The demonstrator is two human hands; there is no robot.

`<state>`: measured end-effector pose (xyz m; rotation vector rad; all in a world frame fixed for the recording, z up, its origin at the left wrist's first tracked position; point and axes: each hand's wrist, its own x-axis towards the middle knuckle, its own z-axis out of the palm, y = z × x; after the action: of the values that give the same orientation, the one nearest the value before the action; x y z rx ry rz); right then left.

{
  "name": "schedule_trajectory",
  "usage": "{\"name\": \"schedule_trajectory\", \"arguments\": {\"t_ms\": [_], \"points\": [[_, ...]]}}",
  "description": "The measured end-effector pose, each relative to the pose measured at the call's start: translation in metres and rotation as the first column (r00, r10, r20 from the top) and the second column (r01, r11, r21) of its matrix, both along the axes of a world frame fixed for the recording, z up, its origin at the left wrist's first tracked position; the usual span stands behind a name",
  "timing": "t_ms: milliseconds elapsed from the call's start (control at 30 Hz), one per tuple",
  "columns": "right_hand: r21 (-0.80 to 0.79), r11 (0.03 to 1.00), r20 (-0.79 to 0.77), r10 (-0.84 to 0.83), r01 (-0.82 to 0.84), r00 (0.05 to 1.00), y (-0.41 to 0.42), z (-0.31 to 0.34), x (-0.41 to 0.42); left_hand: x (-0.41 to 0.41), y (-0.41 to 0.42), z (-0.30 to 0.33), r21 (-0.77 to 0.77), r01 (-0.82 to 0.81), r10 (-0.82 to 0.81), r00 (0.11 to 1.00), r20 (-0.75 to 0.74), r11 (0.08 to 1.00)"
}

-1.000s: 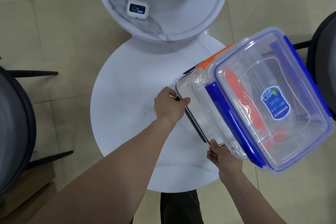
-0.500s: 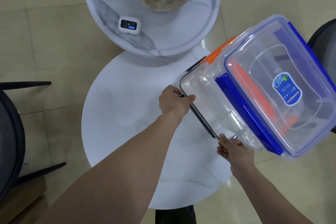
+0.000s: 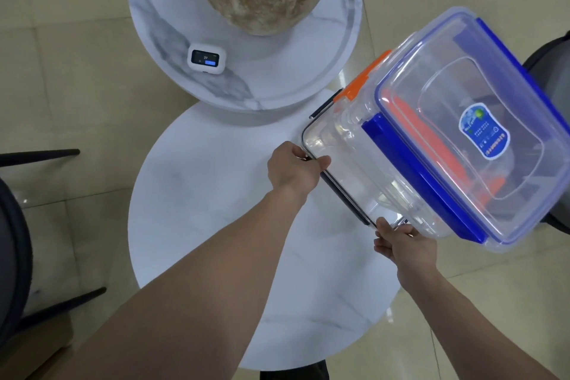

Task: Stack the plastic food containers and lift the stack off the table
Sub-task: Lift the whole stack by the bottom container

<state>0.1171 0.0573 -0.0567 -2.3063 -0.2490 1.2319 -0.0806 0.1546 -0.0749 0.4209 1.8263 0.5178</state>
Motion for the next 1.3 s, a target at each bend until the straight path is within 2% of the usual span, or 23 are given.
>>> {"name": "schedule_trajectory", "arguments": {"t_ms": [300,1300], "points": [[0.039,0.994,0.042,0.096,-0.098,0.994,0.026,0.005,0.004,-0.001,0.017,-0.003,0.010,0.027,-0.027,1.000,-0.012,1.000],[0.051,0.981,0.100,0.179,-0.185,0.979,0.032,-0.001,0.009,0.007,0.031,-0.004,0.031,0.040,-0.039,0.999,-0.026,0.999]]}}
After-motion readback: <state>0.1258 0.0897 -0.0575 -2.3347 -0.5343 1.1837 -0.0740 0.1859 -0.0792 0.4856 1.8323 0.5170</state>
